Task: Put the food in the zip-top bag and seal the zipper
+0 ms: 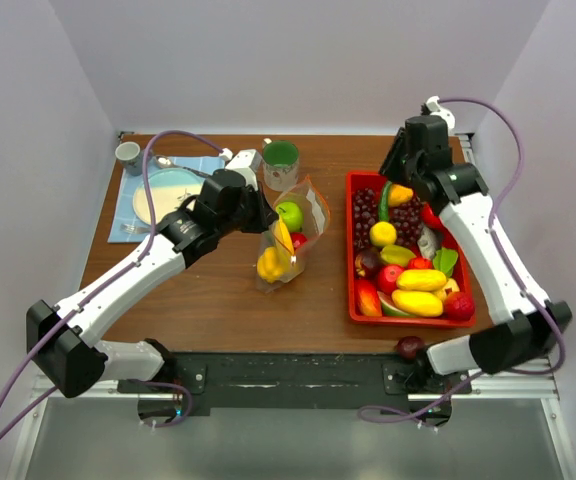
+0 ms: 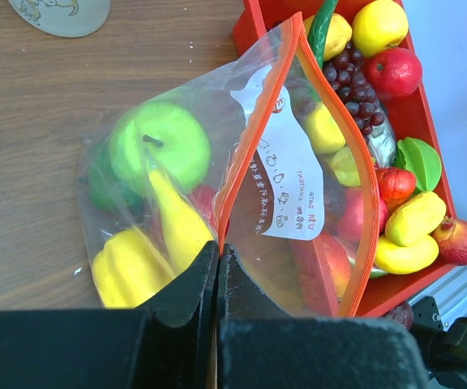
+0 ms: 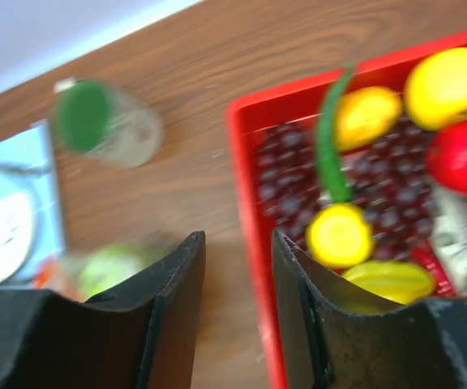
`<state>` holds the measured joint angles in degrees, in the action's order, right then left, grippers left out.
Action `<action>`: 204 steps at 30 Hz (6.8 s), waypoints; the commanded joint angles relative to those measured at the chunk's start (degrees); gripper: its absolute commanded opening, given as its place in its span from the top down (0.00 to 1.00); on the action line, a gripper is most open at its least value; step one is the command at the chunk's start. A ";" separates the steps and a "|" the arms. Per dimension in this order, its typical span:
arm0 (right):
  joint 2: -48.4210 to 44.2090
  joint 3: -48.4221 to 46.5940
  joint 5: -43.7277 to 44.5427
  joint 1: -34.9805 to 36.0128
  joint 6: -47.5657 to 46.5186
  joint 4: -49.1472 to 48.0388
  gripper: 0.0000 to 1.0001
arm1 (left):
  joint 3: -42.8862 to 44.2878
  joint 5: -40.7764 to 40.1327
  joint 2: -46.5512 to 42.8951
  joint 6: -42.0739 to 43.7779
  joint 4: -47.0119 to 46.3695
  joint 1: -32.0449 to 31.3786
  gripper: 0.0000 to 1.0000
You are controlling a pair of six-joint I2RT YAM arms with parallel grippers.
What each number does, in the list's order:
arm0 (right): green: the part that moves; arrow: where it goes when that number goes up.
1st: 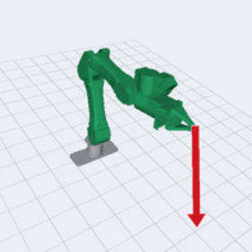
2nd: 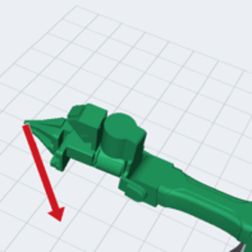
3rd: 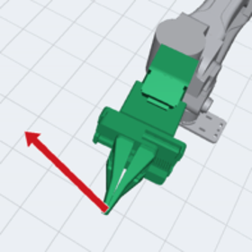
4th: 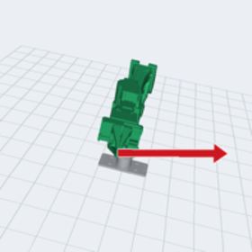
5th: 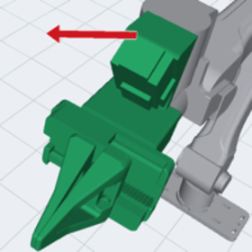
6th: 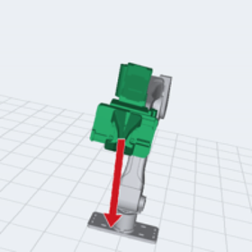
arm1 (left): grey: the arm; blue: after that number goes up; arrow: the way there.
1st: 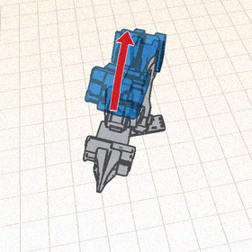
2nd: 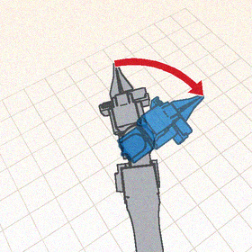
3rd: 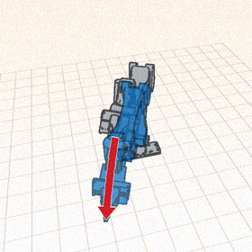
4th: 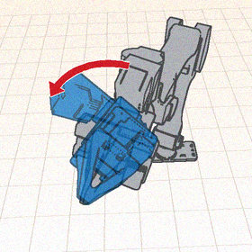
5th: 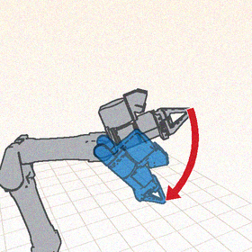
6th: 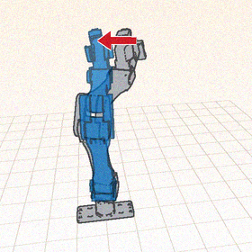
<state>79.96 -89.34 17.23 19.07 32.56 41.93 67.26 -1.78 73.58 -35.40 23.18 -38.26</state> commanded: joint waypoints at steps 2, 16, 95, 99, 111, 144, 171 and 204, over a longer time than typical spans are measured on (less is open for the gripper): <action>13.69 2.07 -2.21 -4.65 -5.13 -13.79 0.63 | 1.64 -0.07 -1.51 -0.20 -2.17 0.47 1.00; 29.19 -1.72 -0.53 -10.46 -8.39 -21.71 0.65 | 1.73 -1.03 -3.01 0.33 -0.33 0.56 1.00; -3.15 15.24 2.19 26.81 6.12 -32.53 1.00 | 1.82 -1.21 -1.69 -0.73 -1.38 0.56 1.00; -2.10 16.22 3.67 28.65 6.12 -30.96 0.98 | 1.82 -0.94 -1.60 -0.81 -1.64 0.47 1.00; -1.83 14.63 8.96 29.97 4.45 -22.78 0.37 | 1.73 -0.85 -1.86 -0.73 -1.65 0.56 1.00; 5.97 20.53 3.49 -16.43 1.02 -14.51 0.27 | -0.29 1.43 -3.18 0.33 -2.26 0.73 1.00; 21.81 9.62 12.74 -21.00 -12.60 -14.42 0.02 | 0.23 1.52 -2.30 1.03 -2.44 1.35 1.00; 12.87 11.64 7.39 -21.53 -11.90 -8.54 0.88 | 0.06 2.48 -1.77 0.24 -2.88 1.35 1.00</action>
<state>99.81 -75.57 26.50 -2.37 20.29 30.09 66.63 0.10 71.88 -35.35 23.20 -37.26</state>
